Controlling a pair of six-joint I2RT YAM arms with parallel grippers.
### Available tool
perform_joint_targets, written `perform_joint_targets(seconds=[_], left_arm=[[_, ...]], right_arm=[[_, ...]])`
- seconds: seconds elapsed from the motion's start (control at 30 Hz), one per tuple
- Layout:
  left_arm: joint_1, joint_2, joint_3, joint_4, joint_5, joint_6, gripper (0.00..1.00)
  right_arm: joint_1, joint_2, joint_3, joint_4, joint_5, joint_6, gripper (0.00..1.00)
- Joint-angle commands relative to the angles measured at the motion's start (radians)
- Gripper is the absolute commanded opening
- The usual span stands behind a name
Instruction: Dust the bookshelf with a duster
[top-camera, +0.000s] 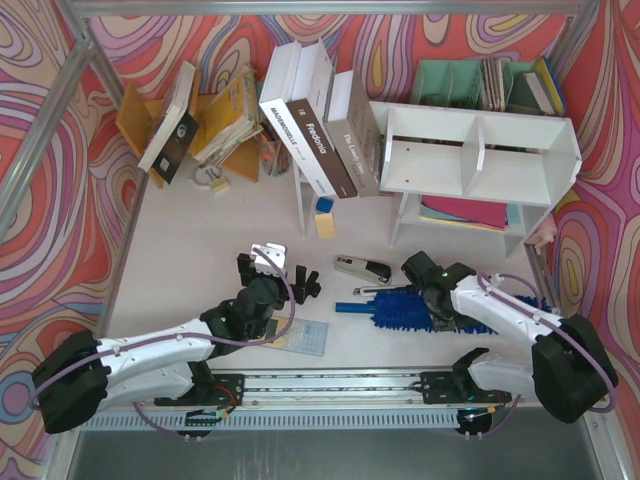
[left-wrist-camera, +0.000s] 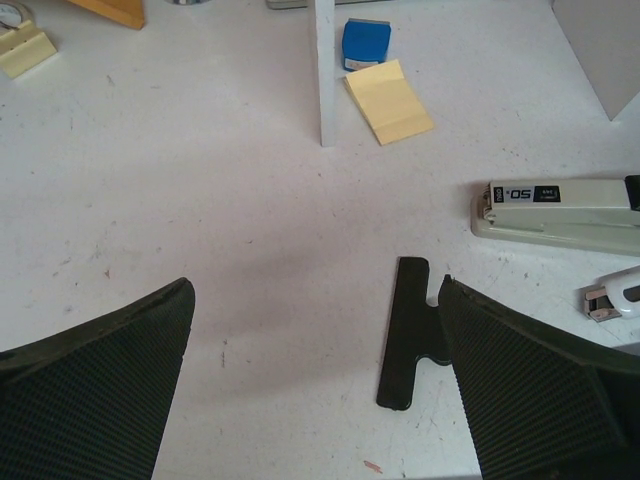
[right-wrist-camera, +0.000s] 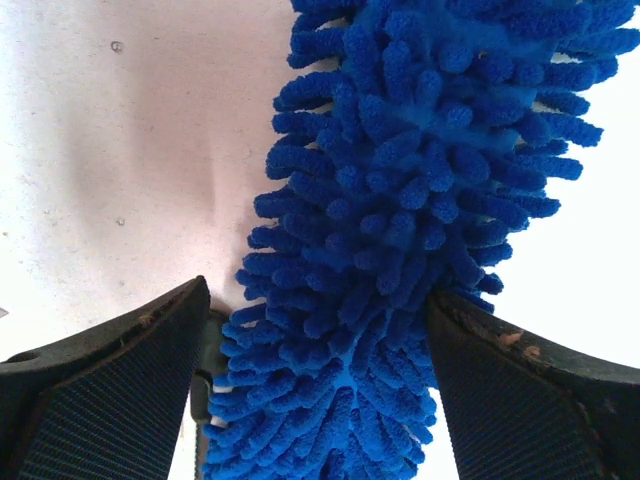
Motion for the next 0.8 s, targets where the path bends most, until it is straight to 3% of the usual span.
perform_joint_targets(seconds=[0.0,0.5,0.77], left_arm=[[0.005,0.012,-0.007,0.037,-0.025,0.011,0.98],[0.005,0.027,-0.002,0.041,-0.033,0.011,0.98],[0.005,0.035,-0.002,0.044,-0.028,0.009,0.98]], right_arm=[[-0.014,0.041,0.027,-0.024,-0.007,-0.007,0.78],[-0.022,0.113,0.018,-0.063,-0.014,0.03,0.73],[-0.022,0.085,0.011,-0.084,0.0,0.051,0.55]])
